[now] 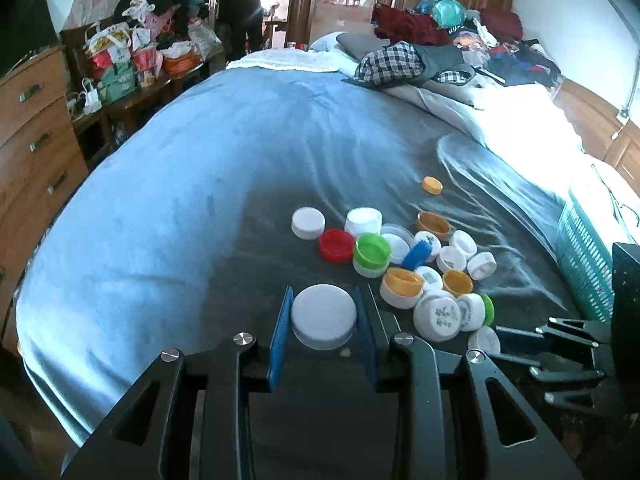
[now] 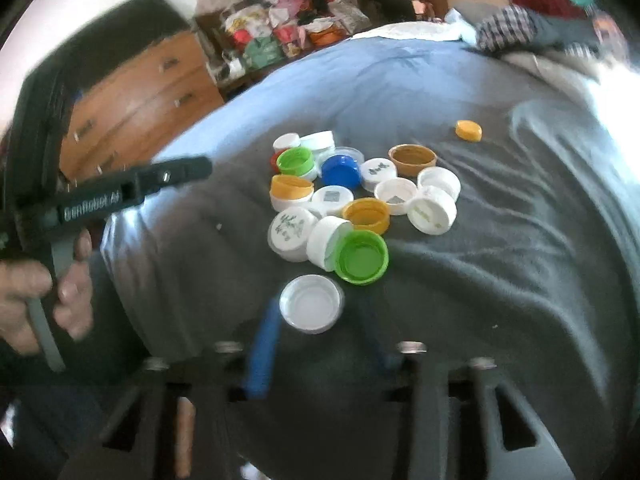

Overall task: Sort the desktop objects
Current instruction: 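Close the right tool on a white cap while the left tool holds its white cap, then carry both caps over the teal basket and open both tools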

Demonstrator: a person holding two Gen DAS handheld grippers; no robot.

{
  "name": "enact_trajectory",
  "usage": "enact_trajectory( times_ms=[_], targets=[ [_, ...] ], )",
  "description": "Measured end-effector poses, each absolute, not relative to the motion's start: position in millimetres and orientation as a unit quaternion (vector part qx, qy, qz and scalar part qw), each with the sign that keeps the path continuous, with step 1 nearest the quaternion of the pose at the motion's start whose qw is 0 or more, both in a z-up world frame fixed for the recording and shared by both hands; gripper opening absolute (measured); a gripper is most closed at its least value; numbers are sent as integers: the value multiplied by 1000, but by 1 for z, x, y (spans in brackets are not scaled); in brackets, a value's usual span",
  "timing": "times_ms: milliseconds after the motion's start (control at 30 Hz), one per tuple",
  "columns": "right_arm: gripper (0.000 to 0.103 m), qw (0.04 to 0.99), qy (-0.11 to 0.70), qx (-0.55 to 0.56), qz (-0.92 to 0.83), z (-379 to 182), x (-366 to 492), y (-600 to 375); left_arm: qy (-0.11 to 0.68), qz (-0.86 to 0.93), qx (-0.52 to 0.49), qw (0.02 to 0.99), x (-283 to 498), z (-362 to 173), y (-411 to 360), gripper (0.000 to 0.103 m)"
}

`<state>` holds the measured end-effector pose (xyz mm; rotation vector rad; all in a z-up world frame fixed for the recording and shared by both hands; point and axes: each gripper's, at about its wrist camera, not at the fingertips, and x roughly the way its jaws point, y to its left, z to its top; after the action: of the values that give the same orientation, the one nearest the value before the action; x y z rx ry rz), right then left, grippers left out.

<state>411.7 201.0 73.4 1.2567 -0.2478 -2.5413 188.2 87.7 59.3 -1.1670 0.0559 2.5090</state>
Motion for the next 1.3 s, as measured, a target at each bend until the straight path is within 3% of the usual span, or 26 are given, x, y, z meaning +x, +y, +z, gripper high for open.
enact_trajectory(
  times_ms=[300, 600, 900, 1300],
  targets=[
    [33, 145, -82, 406, -899, 90, 432, 192, 46, 890, -407, 202, 204, 75, 93, 27],
    [33, 40, -71, 327, -941, 189, 478, 261, 38, 890, -371, 263, 207, 119, 144, 27],
    [33, -114, -86, 308, -940, 250, 519, 393, 71, 850, -368, 370, 203, 163, 277, 27],
    [33, -168, -175, 361, -901, 239, 555, 488, 136, 744, -449, 475, 239, 160, 442, 27]
  ],
)
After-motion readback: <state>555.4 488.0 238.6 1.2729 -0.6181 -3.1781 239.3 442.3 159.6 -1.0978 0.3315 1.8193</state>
